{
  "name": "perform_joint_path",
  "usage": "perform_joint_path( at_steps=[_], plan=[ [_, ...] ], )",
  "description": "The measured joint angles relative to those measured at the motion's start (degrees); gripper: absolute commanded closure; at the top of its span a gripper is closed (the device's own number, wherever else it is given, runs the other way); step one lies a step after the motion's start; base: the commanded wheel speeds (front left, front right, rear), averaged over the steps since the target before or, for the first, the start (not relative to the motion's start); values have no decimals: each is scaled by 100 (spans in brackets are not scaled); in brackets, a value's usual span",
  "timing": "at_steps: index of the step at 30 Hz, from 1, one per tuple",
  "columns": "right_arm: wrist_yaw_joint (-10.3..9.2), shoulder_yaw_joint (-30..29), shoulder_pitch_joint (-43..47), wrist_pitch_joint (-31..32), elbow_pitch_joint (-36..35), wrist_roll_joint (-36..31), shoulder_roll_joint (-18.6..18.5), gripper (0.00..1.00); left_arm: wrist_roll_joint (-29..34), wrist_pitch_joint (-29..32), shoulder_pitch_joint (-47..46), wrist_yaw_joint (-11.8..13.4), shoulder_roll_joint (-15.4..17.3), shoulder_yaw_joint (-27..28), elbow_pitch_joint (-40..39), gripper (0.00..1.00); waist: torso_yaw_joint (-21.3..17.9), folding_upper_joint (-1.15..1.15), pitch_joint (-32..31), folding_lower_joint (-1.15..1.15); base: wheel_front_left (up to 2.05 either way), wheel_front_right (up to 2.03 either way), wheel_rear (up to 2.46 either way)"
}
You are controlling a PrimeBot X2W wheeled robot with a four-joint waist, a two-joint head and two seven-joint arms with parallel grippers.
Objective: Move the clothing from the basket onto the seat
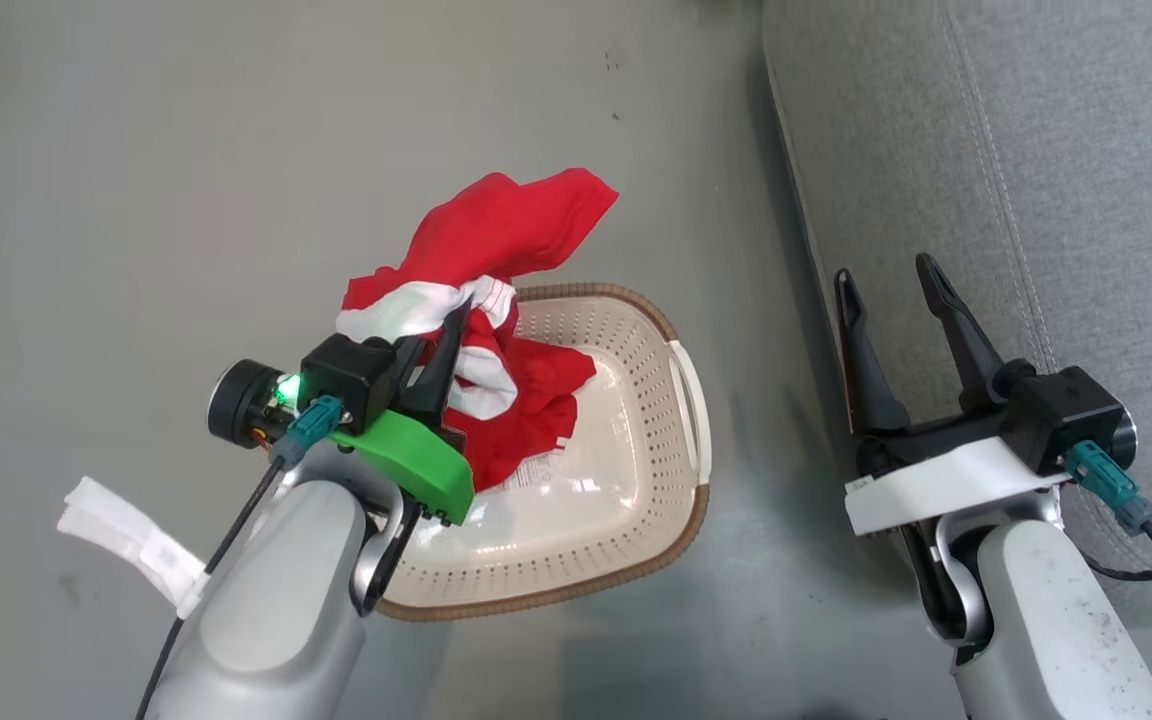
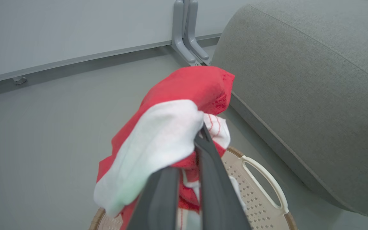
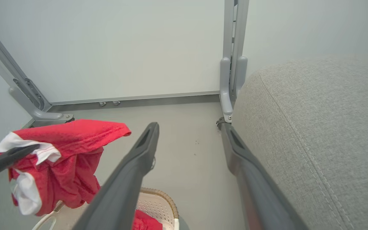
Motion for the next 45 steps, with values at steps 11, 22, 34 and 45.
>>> perform_joint_path(
  at_steps=[11,22,34,45],
  plan=[
    [0,-67,474,392,-297,-111,-1,0,124,-2,633,-24,-63,661,-1837,100,257,0,-883,0,0,0,0],
    [0,30,940,777,-615,-145,-1,0,205,-1,1265,-35,-170,978,-2992,100,373,0,-1651,0,0,0,0],
    [0,135,1495,1066,-809,-129,-2,0,282,-1,2270,-47,-207,957,-3252,100,400,0,-2411,0,0,0,0],
    [0,192,1767,1192,-929,-69,-1,0,282,-1,2619,-16,-238,938,-3297,100,444,0,-2763,0,0,0,0]
  ],
)
